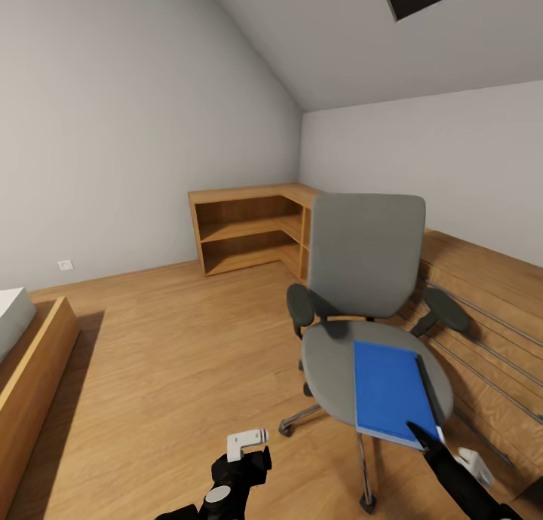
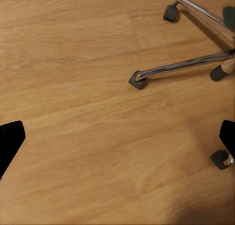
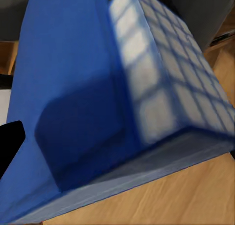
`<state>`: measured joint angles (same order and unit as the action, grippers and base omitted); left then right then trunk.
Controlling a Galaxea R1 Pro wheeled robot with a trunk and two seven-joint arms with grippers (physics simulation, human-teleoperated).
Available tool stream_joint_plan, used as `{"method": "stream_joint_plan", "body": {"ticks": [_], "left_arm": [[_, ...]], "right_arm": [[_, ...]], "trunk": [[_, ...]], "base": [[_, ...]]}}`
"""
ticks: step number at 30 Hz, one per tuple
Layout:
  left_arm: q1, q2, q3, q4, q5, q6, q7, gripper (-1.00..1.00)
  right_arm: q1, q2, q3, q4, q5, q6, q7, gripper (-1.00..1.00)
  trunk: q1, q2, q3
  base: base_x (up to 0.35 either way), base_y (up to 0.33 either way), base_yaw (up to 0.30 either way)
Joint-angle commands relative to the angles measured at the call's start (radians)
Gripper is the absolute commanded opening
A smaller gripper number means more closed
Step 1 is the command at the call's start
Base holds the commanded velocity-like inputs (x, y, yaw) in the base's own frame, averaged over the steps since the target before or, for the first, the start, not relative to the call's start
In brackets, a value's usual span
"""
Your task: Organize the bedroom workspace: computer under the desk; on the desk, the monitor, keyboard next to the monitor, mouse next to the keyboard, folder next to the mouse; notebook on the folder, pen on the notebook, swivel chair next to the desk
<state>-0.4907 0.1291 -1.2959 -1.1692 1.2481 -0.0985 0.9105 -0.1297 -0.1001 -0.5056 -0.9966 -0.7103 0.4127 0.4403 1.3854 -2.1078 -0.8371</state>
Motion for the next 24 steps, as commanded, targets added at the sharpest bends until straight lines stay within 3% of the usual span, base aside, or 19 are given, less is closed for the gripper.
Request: {"method": "stream_joint_plan", "body": {"ticks": [1, 7, 8, 24], "left_arm": [[-0.002, 0.0, -0.003, -0.001, 0.01, -0.01, 0.002, 1.0], [-0.002, 0.0, -0.003, -0.001, 0.01, -0.009, 0.002, 1.0], [-0.002, 0.0, -0.003, -0.001, 0.01, -0.009, 0.002, 1.0], [-0.002, 0.0, -0.004, -0.001, 0.01, -0.009, 0.002, 1.0]], "right_arm": [[-0.001, 0.0, -0.002, 0.0, -0.008, 0.009, 0.001, 1.0], [-0.001, 0.0, -0.002, -0.002, -0.006, 0.007, 0.0, 1.0], [-0.001, 0.0, -0.002, -0.003, -0.006, 0.005, -0.001, -1.0], [-0.001, -0.001, -0.004, -0.005, -0.004, 0.005, 0.002, -1.0]], "trunk": [[0.0, 0.0, -0.001], [0.0, 0.0, -0.001], [0.0, 0.0, -0.001], [-0.008, 0.014, 0.005]], "base": [[0.085, 0.051, 0.0], [0.026, 0.015, 0.0], [0.007, 0.004, 0.0], [0.001, 0.001, 0.0]]}}
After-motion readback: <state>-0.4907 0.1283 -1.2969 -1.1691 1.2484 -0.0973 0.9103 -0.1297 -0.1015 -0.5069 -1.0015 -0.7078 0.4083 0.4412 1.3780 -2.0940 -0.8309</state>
